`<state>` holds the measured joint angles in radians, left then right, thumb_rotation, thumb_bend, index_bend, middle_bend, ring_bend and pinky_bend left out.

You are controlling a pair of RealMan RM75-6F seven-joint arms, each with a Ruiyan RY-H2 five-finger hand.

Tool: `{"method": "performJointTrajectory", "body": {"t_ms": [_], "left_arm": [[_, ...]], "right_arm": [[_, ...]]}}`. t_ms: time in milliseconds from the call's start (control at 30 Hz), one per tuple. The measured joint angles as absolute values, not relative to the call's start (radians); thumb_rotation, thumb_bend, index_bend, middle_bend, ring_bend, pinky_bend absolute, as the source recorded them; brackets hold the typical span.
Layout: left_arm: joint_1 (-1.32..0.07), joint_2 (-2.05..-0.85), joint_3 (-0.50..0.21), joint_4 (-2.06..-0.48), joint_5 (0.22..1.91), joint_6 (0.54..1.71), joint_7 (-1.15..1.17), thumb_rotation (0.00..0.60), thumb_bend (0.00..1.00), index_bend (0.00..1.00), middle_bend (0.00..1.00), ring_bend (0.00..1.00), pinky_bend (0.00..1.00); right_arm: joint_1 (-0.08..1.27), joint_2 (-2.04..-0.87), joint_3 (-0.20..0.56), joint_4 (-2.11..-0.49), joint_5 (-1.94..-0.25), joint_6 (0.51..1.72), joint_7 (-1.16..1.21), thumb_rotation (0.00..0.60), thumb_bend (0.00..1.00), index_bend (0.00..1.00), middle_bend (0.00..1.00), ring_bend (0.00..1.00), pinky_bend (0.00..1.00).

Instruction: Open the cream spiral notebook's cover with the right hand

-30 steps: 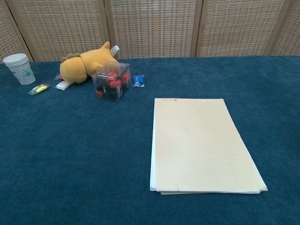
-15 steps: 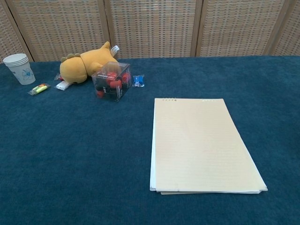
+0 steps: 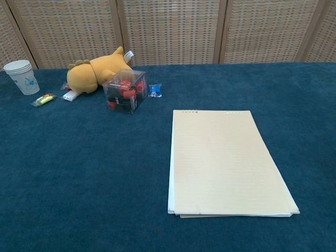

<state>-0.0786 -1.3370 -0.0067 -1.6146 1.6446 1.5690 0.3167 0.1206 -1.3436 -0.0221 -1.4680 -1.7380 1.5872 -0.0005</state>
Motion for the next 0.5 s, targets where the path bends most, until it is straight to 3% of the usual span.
{"method": "performJointTrajectory", "body": {"t_ms": [300,500], "left_arm": [[-0.076,-1.335,-0.004,-1.615,1.654,1.576,0.310,0.600,0.01,0.00,0.00,0.00,0.06],[-0.076,-1.335,-0.005,-1.614,1.656,1.578,0.307,0.600,0.01,0.00,0.00,0.00,0.06]], "right_arm": [[0.152,-1.389,-0.089,-1.492,-1.852,1.530,-0.022,0.600,0.03,0.00,0.00,0.00,0.00],[0.180,-1.441,-0.091,-1.498,-1.836,1.464,-0.024,0.600,0.03,0.00,0.00,0.00,0.00]]}}
